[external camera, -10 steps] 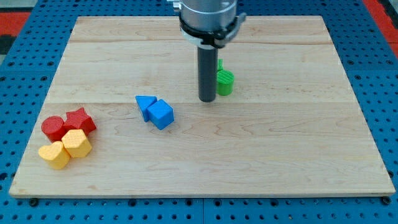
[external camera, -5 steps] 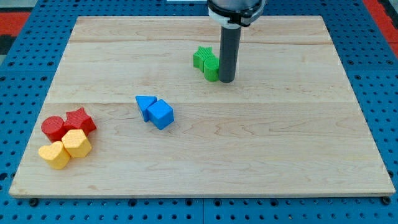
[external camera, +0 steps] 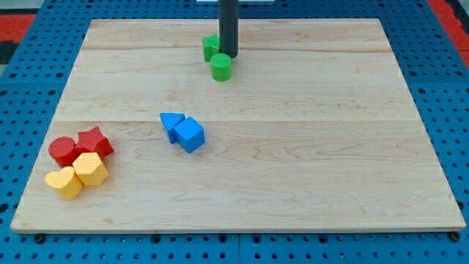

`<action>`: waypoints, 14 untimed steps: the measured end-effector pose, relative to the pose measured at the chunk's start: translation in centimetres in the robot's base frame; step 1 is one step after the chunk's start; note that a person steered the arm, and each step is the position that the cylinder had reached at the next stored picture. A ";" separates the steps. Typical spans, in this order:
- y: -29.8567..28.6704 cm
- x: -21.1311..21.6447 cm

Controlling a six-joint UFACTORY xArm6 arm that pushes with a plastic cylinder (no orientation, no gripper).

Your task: Push the green star to the top left of the board

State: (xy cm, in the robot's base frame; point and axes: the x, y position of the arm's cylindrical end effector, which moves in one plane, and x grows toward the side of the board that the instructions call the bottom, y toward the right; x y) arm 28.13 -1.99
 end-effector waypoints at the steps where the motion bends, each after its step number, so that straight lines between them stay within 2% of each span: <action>1: -2.5 -1.6; 2: -3.7 -4.8; 3: -9.2 -5.7; 4: -12.1 -5.7; 5: -7.4 -5.4; 6: -7.3 -5.0; 7: -11.0 -5.0; 9: -11.7 -1.7; 10: -14.8 -1.2; 11: -20.8 -3.1; 12: -15.1 -2.9; 14: 3.8 -1.8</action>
